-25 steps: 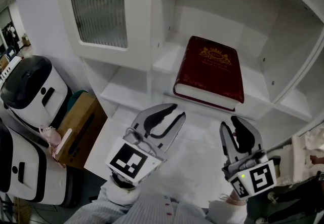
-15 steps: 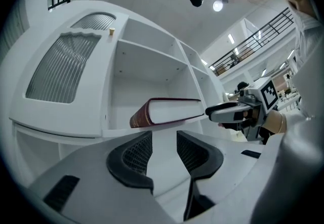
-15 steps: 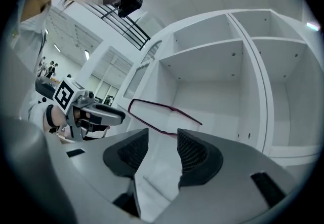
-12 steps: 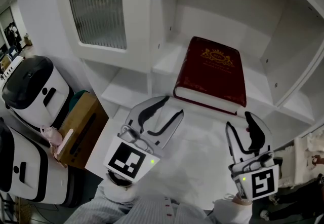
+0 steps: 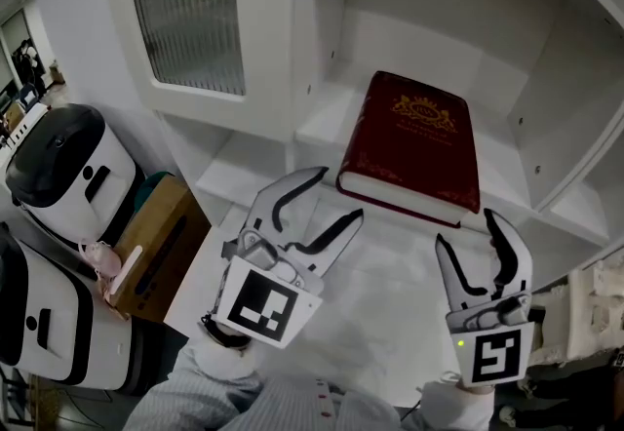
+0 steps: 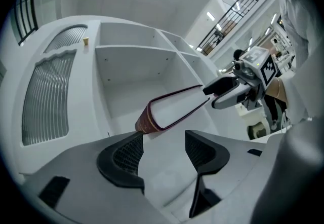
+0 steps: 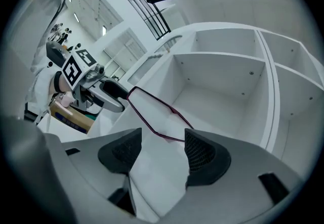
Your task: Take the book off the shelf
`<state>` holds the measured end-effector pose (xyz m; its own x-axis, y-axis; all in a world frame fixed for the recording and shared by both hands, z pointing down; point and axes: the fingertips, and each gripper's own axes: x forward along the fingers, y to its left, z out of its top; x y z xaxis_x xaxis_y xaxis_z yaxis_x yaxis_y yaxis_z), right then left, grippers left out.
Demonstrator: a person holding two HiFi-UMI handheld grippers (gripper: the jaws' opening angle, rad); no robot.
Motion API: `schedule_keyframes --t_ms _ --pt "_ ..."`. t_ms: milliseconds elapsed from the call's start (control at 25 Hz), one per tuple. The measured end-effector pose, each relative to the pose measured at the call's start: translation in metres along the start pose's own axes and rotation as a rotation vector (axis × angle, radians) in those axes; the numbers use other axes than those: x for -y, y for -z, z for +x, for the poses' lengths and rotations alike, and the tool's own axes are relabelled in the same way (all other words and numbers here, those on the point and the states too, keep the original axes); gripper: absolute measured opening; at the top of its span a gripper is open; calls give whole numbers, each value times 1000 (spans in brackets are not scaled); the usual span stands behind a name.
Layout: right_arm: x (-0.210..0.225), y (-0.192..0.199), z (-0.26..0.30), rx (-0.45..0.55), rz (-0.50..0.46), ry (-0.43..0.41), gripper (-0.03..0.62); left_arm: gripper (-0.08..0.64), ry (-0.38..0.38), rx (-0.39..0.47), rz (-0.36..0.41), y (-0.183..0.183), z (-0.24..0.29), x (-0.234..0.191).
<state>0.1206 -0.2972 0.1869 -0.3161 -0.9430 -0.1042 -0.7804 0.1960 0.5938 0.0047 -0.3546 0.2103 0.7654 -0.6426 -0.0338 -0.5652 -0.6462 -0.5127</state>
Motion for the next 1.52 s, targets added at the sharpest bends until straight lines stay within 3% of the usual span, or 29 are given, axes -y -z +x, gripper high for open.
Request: schedule_keyframes --t_ms 240,440,680,920,1280,1520 --pt "3 4 1 -43 -94 28 239 284 -17 -25 128 -2 10 0" --pt "2 14 2 -150 -317 -18 252 296 -6 -20 210 -8 16 -4" --pt "-3 5 14 -112 -501 -31 253 325 -3 -17 311 -12 25 -10" --pt "-6 3 22 -102 -547 -65 255 328 35 5 366 -20 32 -12" --pt "-8 3 37 -87 -640 -105 255 348 101 1 522 -19 47 -11" --pt "-12 0 47 -66 -676 -109 255 348 136 30 562 -26 55 -6"
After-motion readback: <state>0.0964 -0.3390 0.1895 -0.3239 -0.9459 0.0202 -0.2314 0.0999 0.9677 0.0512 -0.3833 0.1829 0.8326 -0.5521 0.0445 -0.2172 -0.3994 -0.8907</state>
